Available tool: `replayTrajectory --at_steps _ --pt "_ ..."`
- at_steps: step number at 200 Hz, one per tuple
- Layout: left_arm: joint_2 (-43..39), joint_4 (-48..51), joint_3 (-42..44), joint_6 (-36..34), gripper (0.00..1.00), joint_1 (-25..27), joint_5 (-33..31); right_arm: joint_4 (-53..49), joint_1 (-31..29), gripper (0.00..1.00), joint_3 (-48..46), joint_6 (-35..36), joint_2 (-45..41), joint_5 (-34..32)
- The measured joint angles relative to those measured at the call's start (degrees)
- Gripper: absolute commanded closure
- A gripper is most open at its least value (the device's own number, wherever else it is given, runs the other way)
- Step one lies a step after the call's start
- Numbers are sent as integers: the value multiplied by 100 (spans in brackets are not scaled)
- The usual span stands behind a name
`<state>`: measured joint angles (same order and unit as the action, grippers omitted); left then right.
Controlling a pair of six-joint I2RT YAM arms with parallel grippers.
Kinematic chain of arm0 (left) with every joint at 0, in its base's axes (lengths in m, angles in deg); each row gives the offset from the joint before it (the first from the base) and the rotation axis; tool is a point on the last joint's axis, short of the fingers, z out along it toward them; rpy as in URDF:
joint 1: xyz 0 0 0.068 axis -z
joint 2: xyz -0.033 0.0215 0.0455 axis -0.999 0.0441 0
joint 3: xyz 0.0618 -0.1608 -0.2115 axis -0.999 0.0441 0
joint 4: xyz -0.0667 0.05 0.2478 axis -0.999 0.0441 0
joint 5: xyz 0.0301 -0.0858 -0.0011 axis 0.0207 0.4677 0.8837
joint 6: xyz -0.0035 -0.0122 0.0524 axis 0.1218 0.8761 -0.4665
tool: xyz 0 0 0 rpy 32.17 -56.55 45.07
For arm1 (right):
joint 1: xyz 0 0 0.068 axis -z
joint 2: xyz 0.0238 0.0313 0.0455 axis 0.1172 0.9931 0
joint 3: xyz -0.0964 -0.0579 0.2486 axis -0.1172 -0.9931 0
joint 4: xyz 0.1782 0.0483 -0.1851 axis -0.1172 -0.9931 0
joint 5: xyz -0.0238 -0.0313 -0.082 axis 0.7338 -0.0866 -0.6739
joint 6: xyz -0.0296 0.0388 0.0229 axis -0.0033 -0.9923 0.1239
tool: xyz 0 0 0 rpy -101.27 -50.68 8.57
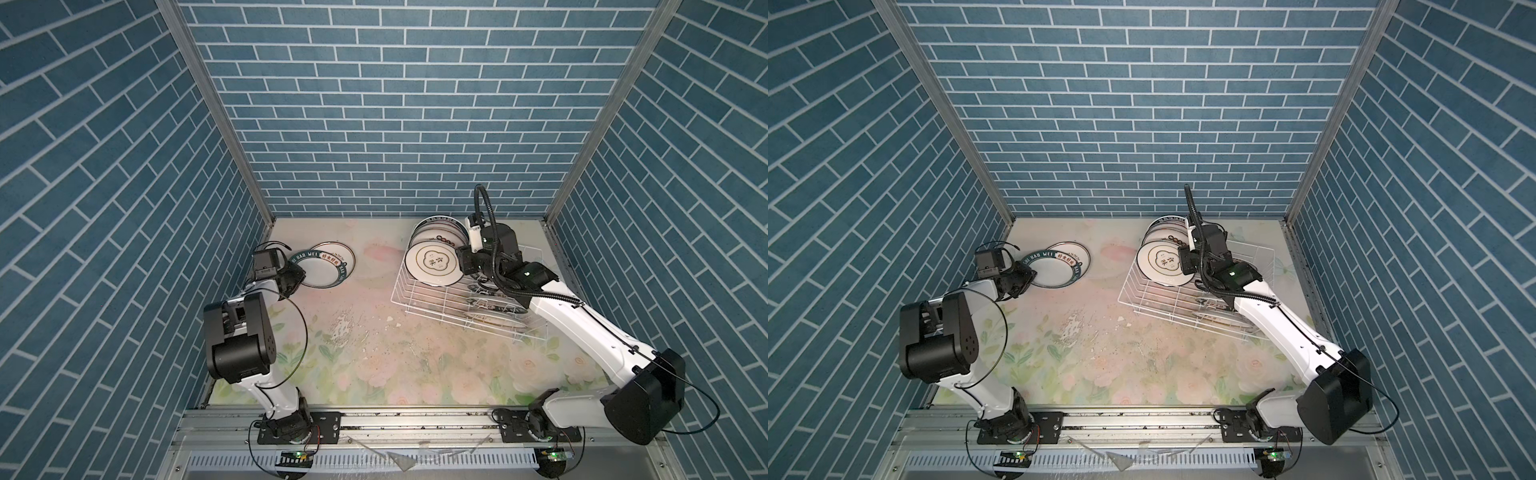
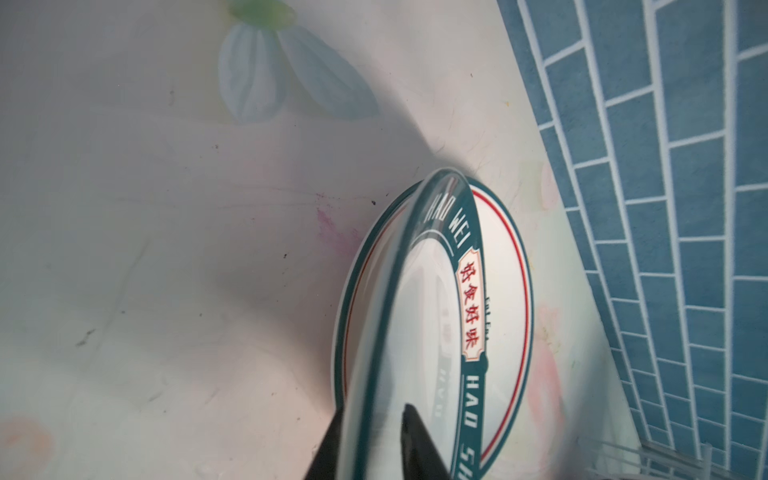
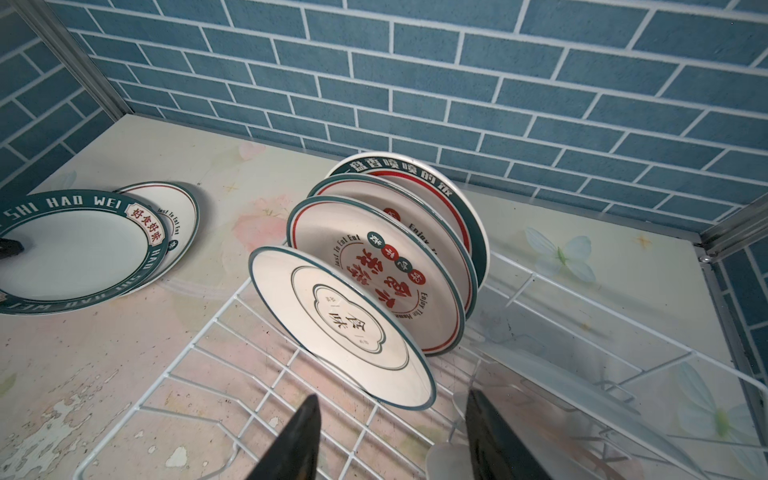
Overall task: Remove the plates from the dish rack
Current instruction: 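Lay the plate on the first plate with the left gripper while right returns, then lower the right gripper between the outermost plates while the left gripper withdraws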
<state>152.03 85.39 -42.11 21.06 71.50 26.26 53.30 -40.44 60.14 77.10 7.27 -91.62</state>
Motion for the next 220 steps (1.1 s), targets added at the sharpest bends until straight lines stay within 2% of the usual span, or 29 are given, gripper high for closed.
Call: replayTrajectory --at_steps 25,66,110,193,201,208,220 --pt "111 153 -72 -59 62 0 22 -24 44 42 0 24 142 120" --pt "120 356 -243 -223 50 0 20 -61 76 41 0 68 376 319" --pt "319 509 -527 -297 42 2 59 -85 85 41 0 155 492 505" --pt "614 1401 -1257 -645 35 282 -87 -103 153 41 0 195 492 745" --pt "654 1515 -1370 -675 32 315 -109 -103 153 41 0 195 492 756" --pt "706 1604 -1480 -721 23 343 -144 -103 153 41 0 195 492 767" --pt "831 1757 -1663 -822 17 400 -219 -103 155 41 0 195 492 789"
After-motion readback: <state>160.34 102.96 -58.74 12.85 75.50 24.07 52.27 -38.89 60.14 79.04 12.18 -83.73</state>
